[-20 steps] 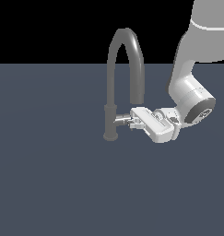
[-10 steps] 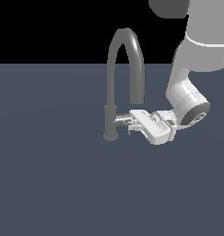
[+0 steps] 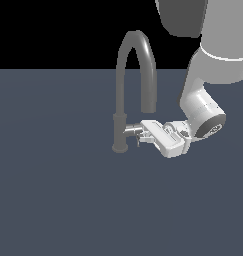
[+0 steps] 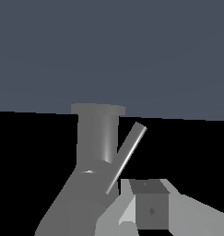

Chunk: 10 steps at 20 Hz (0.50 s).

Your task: Turn on the faucet by rotating a designated handle.

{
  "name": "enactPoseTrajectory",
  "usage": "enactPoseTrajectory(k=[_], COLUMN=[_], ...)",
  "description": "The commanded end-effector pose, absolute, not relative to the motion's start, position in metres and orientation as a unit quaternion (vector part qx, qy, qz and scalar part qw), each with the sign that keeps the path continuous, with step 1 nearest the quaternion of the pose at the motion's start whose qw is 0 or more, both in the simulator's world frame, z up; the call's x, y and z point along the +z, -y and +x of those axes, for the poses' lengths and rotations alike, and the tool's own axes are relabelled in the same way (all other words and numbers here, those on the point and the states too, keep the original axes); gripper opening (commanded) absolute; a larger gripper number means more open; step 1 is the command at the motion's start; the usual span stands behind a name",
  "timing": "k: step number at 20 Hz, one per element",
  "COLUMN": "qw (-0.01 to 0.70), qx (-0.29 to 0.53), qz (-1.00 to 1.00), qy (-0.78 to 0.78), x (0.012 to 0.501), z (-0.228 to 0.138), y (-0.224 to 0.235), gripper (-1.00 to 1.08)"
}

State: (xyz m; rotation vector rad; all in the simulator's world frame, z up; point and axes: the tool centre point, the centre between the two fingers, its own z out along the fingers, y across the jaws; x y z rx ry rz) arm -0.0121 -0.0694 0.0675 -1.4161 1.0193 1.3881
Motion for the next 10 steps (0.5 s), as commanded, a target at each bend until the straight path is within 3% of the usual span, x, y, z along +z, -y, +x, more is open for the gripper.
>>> enactPoseTrajectory(k=[1,10], qw=[0.439,0.434], qx=[0.555,0.558], qz=[-0.567,-0.562], qy=[-0.422,-0.429], x=[0.048,0.025], z=[-0.006,0.001], y=[0.066,0.062], gripper=[-1.0,-1.0])
